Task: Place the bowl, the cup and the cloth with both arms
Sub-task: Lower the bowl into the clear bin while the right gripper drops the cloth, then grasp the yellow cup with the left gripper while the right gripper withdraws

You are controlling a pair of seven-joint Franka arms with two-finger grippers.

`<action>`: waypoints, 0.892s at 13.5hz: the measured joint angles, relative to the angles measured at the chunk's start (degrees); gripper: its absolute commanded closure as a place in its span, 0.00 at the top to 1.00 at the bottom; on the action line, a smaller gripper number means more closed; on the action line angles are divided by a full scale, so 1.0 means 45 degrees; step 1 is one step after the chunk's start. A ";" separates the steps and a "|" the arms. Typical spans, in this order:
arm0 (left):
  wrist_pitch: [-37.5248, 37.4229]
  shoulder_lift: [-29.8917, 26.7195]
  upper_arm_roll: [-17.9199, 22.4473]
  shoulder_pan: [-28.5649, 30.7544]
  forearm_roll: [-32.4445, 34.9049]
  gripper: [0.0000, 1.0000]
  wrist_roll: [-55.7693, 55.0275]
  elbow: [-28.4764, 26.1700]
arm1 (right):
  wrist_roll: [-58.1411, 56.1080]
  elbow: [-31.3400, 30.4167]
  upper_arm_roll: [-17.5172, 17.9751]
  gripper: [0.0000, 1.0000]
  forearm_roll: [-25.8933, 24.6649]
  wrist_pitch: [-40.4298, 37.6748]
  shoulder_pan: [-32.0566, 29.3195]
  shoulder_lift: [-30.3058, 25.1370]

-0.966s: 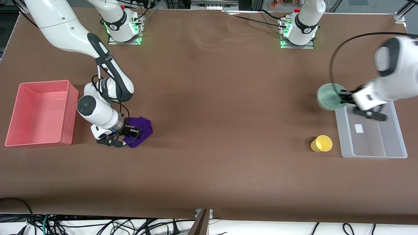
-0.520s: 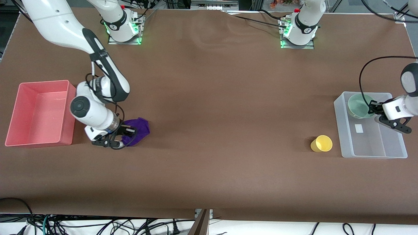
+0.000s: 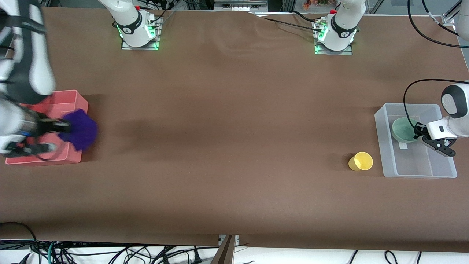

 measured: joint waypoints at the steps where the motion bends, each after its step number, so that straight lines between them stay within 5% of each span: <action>1: -0.0005 -0.0057 -0.0081 -0.0010 0.0007 1.00 0.0329 0.0147 | -0.1191 0.0065 -0.0753 0.00 0.0026 -0.0141 -0.0072 -0.0031; 4: -0.1147 -0.0940 -0.0883 -0.0076 0.0007 1.00 0.1055 0.0831 | -0.3715 -0.0135 -0.2305 0.00 0.0071 -0.0070 -0.0307 0.0162; 8: -0.4320 -0.2126 -0.3114 -0.0627 0.0007 1.00 0.0074 0.2635 | -0.4330 -0.1594 -0.2475 0.00 0.0242 0.1595 -0.0853 0.0779; 11: -0.4282 -0.1887 -0.3309 -0.1936 0.0006 1.00 -0.1235 0.2777 | -0.4497 -0.2735 -0.2475 0.00 0.0278 0.3059 -0.0932 0.1294; 12: -0.3773 -0.1556 -0.3305 -0.2164 0.0007 1.00 -0.1358 0.2761 | -0.4503 -0.2905 -0.2477 0.17 0.0443 0.3224 -0.0959 0.1456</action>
